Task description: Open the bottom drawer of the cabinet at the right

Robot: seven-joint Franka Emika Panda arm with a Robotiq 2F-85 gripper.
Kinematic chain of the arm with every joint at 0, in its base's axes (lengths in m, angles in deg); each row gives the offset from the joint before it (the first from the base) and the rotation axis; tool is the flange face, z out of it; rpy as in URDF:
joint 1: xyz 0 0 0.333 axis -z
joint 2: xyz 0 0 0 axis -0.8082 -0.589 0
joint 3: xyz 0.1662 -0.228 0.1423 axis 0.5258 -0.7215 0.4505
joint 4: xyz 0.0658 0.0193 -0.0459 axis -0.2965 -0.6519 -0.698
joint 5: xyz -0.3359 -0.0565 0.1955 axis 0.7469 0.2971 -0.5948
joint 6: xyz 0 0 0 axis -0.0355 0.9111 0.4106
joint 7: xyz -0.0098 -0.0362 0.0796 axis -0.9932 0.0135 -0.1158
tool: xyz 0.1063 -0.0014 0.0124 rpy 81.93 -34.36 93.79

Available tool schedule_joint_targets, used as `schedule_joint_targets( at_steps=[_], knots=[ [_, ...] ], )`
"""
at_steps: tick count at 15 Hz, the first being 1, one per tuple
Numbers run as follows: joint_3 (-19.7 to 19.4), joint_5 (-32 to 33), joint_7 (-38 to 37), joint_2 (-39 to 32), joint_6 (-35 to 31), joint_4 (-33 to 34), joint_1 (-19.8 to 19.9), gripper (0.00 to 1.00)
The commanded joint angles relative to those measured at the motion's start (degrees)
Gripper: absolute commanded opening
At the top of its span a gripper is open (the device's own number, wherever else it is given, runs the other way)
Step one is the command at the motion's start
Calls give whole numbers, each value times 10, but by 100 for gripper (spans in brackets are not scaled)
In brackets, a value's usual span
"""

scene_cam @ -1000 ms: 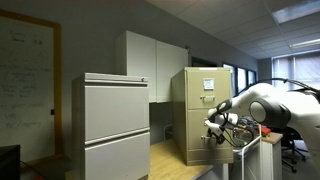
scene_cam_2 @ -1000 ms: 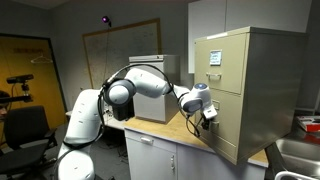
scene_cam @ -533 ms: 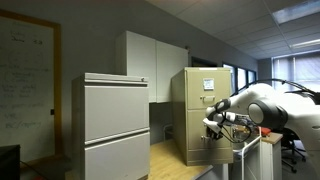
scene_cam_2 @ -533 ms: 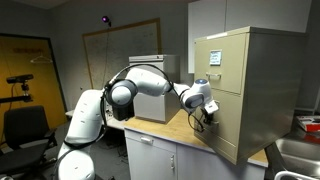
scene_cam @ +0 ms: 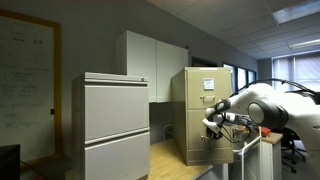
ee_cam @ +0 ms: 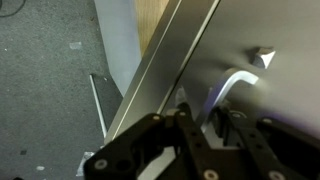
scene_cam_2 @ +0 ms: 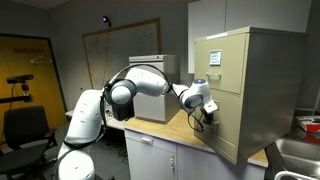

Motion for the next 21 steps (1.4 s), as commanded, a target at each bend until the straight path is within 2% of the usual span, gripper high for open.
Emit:
schedule_joint_targets(
  at_steps=[1,3,5,11,12,16,21],
  knots=[
    [16,-17,39,54,8,-119,-4,7],
    [28,-53,69,62,-26,-138,9,3],
    [39,-97,94,71,-54,-158,19,4],
    [77,-277,211,92,-127,-207,44,2],
    [93,-303,230,95,-135,-212,57,2],
    [112,-405,297,102,-137,-222,79,2],
    [120,-502,342,104,-117,-223,97,2]
  ],
)
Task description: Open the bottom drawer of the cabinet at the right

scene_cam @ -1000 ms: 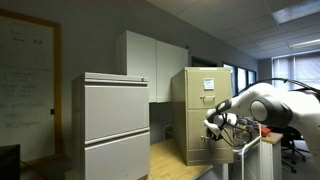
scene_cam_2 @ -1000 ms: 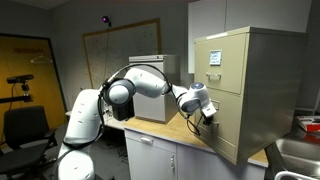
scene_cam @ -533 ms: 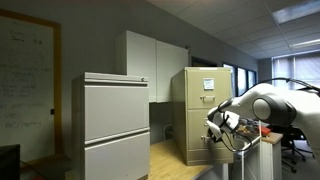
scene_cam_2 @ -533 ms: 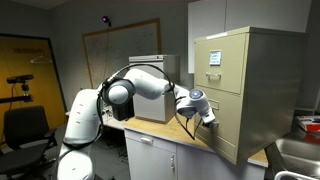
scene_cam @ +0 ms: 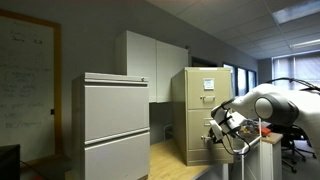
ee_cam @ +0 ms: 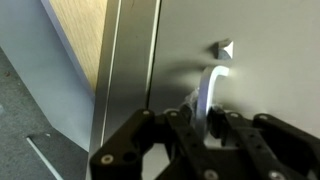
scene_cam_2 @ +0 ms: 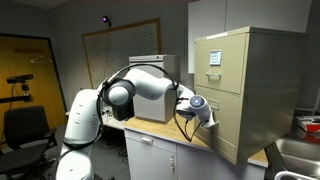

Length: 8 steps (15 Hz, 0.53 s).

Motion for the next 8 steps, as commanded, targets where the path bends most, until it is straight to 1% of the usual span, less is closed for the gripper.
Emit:
schedule_joint_targets(
  at_steps=[1,5,6,8],
  knots=[
    [14,-55,51,68,66,-114,19,2],
    [11,-107,70,70,106,-113,31,2],
    [-26,-121,68,71,128,-111,3,2],
    [-42,-123,60,77,162,-115,-4,2]
  ],
)
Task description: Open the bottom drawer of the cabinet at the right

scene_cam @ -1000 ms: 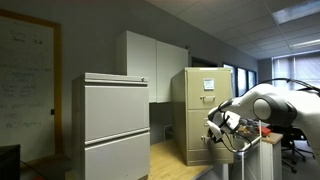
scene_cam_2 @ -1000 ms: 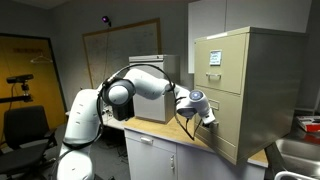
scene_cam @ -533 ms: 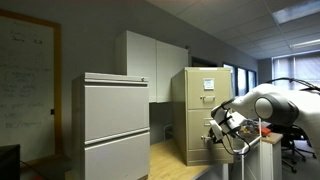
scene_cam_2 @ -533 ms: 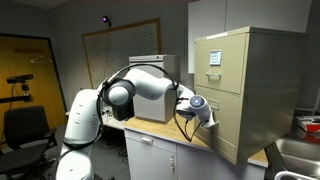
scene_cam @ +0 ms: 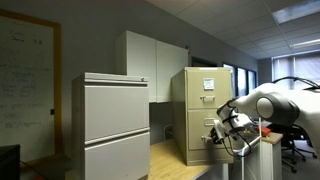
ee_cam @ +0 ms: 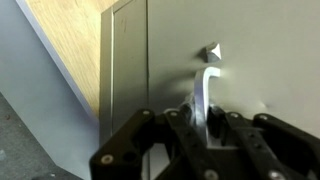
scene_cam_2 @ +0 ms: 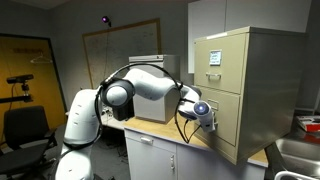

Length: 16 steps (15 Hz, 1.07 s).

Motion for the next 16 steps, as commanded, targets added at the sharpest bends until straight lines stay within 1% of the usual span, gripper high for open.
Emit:
schedule_joint_targets(
  at_steps=[1,4,7,11,16],
  knots=[
    [-38,-3,15,81,99,-122,-23,2],
    [-62,15,5,115,150,-160,-36,2],
    [-84,40,-4,161,185,-213,-48,2],
    [-103,75,-5,226,203,-291,-57,2],
    [-110,126,-14,320,206,-392,-56,2]
  ],
)
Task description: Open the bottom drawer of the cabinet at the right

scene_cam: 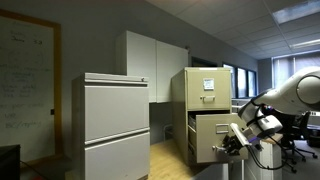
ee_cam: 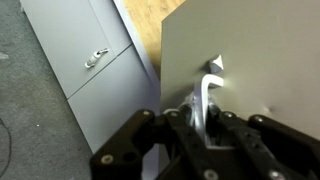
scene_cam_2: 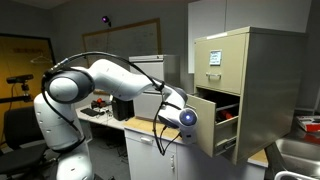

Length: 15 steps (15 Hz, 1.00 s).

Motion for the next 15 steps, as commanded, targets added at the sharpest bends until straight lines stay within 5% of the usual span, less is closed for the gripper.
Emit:
schedule_joint_targets(
  at_steps=[1,9,10,12,15],
  knots=[
    [0,55,-18,99,35,-124,-15,2],
    [29,103,-63,254,3,-261,9,2],
    [33,110,-71,265,3,-269,14,34],
    [40,121,-87,283,11,-281,18,40],
    [42,159,-121,266,31,-256,21,63]
  ],
)
